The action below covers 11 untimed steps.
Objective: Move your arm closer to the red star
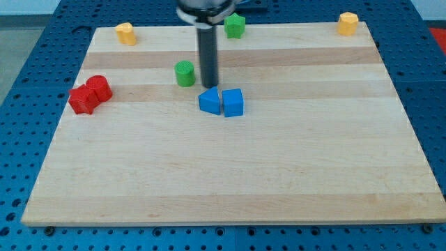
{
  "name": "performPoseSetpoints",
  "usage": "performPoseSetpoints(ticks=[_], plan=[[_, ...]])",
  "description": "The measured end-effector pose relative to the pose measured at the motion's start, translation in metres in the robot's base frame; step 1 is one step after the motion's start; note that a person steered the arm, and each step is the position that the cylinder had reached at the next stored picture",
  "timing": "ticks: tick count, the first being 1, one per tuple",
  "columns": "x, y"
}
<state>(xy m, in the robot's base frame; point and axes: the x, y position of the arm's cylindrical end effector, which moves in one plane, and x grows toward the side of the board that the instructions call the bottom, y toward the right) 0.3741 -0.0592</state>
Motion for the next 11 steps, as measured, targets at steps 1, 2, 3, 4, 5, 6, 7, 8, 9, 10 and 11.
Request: performPoseSetpoints(ticks=[1,2,3,4,5,6,7,8,9,10,11], plan=[[0.030,-0.031],[0.032,-0.089],[0.030,-0.122],[0.020,-0.133],[0.008,-0.133],[-0.013,-0.135],[-0.043,-0.145],[-0.054,-0.200],[-0.049,-0.245],[-0.046,-0.246],[-0.020,-0.246]])
